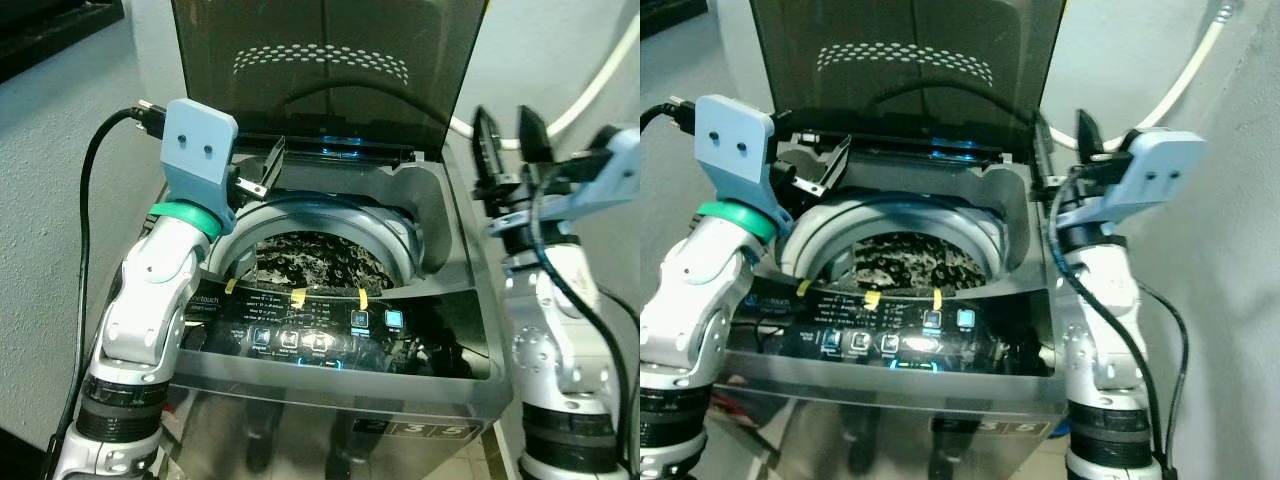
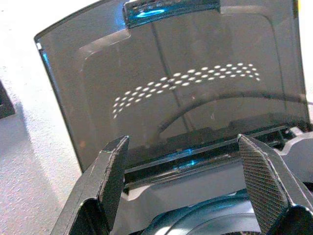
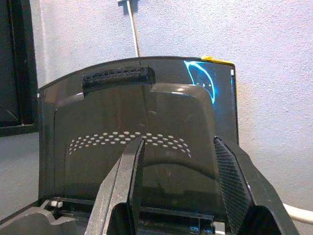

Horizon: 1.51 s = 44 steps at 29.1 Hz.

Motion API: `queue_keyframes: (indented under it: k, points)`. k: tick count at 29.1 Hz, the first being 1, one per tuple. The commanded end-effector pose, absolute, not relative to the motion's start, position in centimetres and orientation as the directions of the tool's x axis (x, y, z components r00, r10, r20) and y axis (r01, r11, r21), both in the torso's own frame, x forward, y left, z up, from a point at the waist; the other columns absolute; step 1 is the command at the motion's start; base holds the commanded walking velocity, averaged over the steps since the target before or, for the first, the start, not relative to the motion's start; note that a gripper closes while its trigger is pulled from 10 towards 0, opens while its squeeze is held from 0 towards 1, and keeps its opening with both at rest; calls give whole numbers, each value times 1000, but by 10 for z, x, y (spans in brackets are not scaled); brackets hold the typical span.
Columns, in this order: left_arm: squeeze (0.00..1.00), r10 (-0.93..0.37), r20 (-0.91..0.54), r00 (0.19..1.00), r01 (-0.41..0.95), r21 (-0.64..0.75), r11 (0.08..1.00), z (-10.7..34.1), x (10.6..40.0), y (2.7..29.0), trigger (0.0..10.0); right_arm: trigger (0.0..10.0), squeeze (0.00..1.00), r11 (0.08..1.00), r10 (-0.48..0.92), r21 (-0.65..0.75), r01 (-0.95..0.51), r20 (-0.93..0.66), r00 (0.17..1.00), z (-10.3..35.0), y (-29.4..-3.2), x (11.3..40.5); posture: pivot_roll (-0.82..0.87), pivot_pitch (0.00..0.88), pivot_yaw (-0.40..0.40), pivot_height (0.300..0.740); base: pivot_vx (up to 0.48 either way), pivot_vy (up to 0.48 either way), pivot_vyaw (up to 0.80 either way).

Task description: Clothes washing

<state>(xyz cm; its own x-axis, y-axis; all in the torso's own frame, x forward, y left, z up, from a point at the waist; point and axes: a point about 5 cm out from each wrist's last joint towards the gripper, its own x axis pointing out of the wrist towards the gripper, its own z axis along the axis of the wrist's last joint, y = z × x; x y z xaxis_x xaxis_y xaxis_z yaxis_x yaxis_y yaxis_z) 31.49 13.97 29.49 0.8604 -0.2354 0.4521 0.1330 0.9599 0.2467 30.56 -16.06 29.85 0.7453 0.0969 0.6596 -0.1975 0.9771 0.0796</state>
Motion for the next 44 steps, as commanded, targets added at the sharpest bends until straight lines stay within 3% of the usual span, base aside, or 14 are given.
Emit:
queue_keyframes:
  k: [1,12,17,18,30,38,44]
  points:
    - [0,-212,450,868,112,239,965,292,313,144,10000,10000,0,981,90,70,-180,660,746,298,-160,308,169,0,-5,740,0,0,0]
    - [0,-195,435,879,103,227,969,287,316,148,10000,10000,0,989,84,40,-143,644,760,288,-148,312,164,0,11,740,0,0,0]
    - [0,-207,422,883,117,228,967,283,315,149,10000,10000,0,993,62,32,-110,660,749,291,-154,311,162,0,28,740,0,0,0]
    - [0,-224,430,875,133,231,964,287,316,141,10000,10000,0,996,2,69,-63,657,754,291,-164,311,168,0,16,740,0,0,0]
    - [0,-238,426,873,165,200,966,285,319,135,10000,10000,0,999,-6,36,-24,657,754,289,-163,305,109,9,35,740,0,0,0]
    - [0,-198,411,890,111,224,968,276,322,147,10000,10000,0,995,55,34,-97,621,782,277,-137,310,136,0,11,740,0,0,0]
    - [0,-191,413,890,113,206,972,278,317,147,10000,10000,0,990,88,28,-135,632,770,284,-137,316,161,0,-2,740,0,0,0]
